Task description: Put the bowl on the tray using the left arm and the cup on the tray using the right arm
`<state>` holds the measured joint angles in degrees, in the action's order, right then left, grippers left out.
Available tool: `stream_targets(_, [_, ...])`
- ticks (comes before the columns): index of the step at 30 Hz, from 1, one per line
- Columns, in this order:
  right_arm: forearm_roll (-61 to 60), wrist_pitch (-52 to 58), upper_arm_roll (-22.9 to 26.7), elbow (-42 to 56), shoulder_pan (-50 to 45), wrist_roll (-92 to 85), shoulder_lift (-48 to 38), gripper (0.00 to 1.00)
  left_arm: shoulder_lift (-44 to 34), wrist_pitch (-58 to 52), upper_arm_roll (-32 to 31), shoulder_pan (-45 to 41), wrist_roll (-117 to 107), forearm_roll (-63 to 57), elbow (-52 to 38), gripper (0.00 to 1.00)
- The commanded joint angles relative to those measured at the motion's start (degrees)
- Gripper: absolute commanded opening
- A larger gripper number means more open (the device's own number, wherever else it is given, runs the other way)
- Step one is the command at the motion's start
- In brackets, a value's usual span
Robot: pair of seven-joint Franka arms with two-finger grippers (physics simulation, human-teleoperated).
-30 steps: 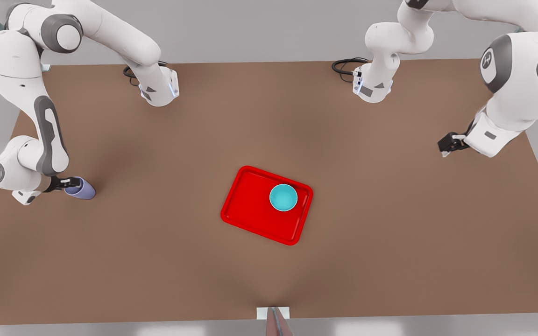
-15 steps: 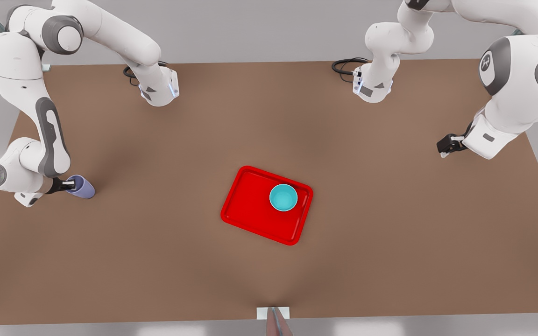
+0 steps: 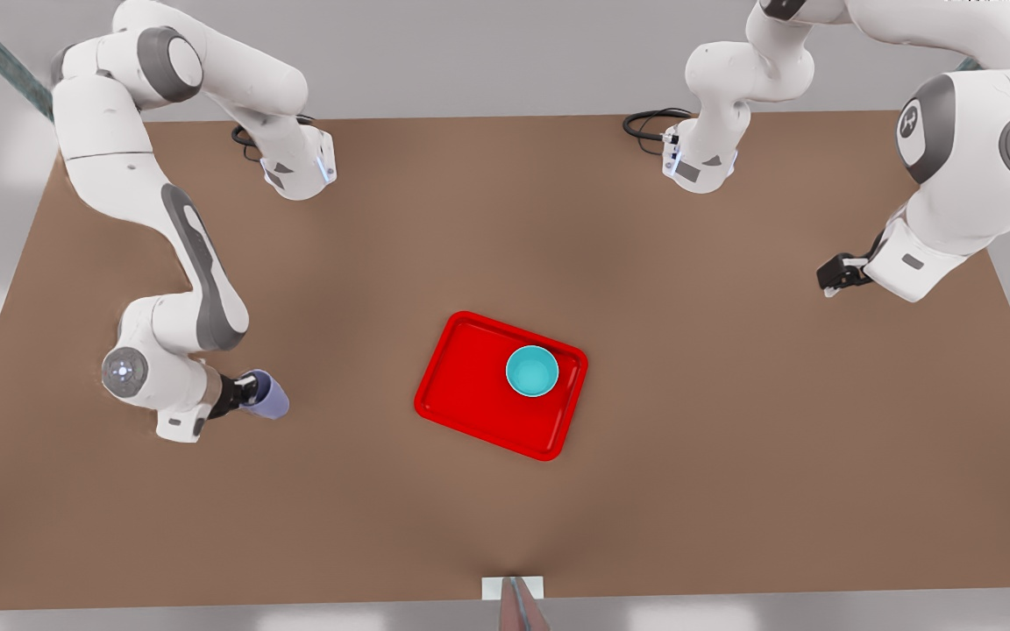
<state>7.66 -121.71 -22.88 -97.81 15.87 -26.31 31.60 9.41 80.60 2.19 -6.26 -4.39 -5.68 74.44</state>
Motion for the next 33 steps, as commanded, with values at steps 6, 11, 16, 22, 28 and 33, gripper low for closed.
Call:
stream_targets(6, [-12.05, 4.72, 13.81, 12.99, -34.22, 18.13, 4.52, 0.21, 0.25, 0.00, 0.00, -0.07, 0.00, 0.15, 0.00, 1.00])
stream_targets(11, [-18.30, 5.78, 27.45, 20.11, -51.20, 22.71, 9.71, 0.21, 0.25, 0.00, 0.00, -0.07, 0.00, 0.15, 0.00, 1.00])
stream_targets(16, [-18.91, 4.99, 29.47, 20.64, -53.57, 22.79, 12.96, 0.21, 0.25, 0.09, 0.00, 0.11, 0.00, 0.06, -0.09, 1.00])
stream_targets(22, [-18.91, 4.90, 29.73, 21.43, -54.45, 23.24, 14.63, 0.28, 0.34, 0.09, 0.00, 0.11, 0.00, 0.15, -0.09, 1.00])
stream_targets(28, [-19.00, 4.81, 30.09, 22.13, -54.89, 23.94, 15.33, 1.00, 0.34, 0.09, 0.00, 0.02, 0.00, 0.15, -0.09, 1.00])
stream_targets(33, [-19.00, 4.99, 30.09, 22.22, -54.80, 23.85, 15.33, 1.00, 0.34, 0.09, 0.00, 0.11, 0.00, 0.15, -0.09, 1.00])
